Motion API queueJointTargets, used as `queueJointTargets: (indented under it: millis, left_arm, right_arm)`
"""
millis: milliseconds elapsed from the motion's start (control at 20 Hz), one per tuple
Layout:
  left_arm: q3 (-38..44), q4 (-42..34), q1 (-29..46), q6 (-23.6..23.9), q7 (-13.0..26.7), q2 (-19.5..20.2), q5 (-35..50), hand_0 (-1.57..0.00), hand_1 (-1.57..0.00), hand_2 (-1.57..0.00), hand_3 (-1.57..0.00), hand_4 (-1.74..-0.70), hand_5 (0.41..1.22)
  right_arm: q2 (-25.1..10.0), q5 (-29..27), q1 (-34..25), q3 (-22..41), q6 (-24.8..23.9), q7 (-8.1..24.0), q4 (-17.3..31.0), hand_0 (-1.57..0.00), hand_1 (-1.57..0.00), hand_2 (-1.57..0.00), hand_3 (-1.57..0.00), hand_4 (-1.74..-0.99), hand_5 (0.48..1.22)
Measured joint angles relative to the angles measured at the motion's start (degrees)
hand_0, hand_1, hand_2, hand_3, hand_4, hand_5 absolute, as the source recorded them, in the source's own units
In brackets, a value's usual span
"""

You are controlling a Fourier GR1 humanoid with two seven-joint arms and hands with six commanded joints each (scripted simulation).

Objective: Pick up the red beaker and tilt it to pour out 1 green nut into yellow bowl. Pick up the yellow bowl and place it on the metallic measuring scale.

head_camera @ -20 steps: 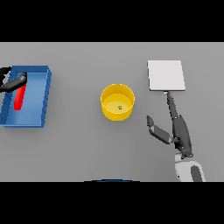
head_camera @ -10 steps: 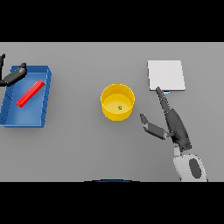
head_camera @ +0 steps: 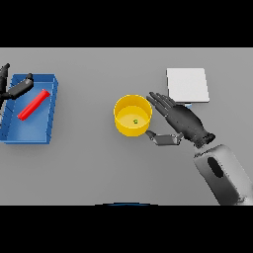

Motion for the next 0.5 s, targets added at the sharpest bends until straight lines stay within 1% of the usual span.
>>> queueJointTargets:
  millis: [50,100,150,200,250,300,400,500]
  left_arm:
    - [0.39,-0.17,0.14,-0.24,-0.42,0.58,0.32,0.00,0.00,0.00,0.00,-0.79,0.719]
    - [0.35,-0.42,0.09,-0.22,-0.43,0.39,0.45,0.00,0.00,0.00,0.00,-0.80,0.721]
    - [0.29,-0.47,0.43,-0.16,-1.07,0.40,0.38,0.00,0.00,0.00,0.00,-0.80,0.722]
    - [0.29,-0.88,0.08,-0.37,-1.20,0.59,0.39,0.00,0.00,0.00,0.00,-0.80,0.723]
    - [0.14,-0.38,0.10,-0.49,-0.82,0.47,0.30,0.00,0.00,0.00,0.00,-0.80,0.723]
    - [0.10,-0.27,-0.09,-0.60,-0.39,0.44,0.30,0.00,0.00,0.00,0.00,-0.80,0.721]
    - [0.20,-0.12,-0.15,-0.67,-0.55,0.58,0.30,0.00,0.00,0.00,0.00,-0.80,0.718]
    - [-0.11,-0.24,-0.49,-0.28,0.11,0.28,-0.07,0.00,0.00,0.00,0.00,-0.80,0.716]
  right_arm:
    - [-0.50,1.26,-2.02,0.94,0.88,0.20,1.68,0.00,0.00,0.00,0.00,-1.270,0.664]
    - [-0.48,2.16,-3.54,2.39,1.66,-1.40,2.95,0.00,0.00,0.00,0.00,-1.269,0.662]
    - [-0.87,2.47,-5.03,3.08,2.75,-2.31,3.55,0.00,0.00,0.00,0.00,-1.271,0.658]
    - [-0.56,2.75,-6.62,3.74,3.77,-2.04,5.07,0.00,0.00,0.00,0.00,-1.273,0.656]
    - [-1.04,3.15,-7.62,4.20,4.51,-2.52,5.73,0.00,0.00,0.00,0.00,-1.274,0.656]
    - [-0.61,3.59,-8.87,5.10,5.23,-2.68,6.94,0.00,0.00,0.00,0.00,-1.274,0.662]
    - [-0.78,4.49,-11.41,6.63,6.67,-4.45,9.96,0.00,0.00,0.00,0.00,-1.277,0.677]
    - [-0.79,4.97,-13.65,8.04,8.60,-5.71,11.68,0.00,0.00,0.00,0.00,-1.261,0.685]
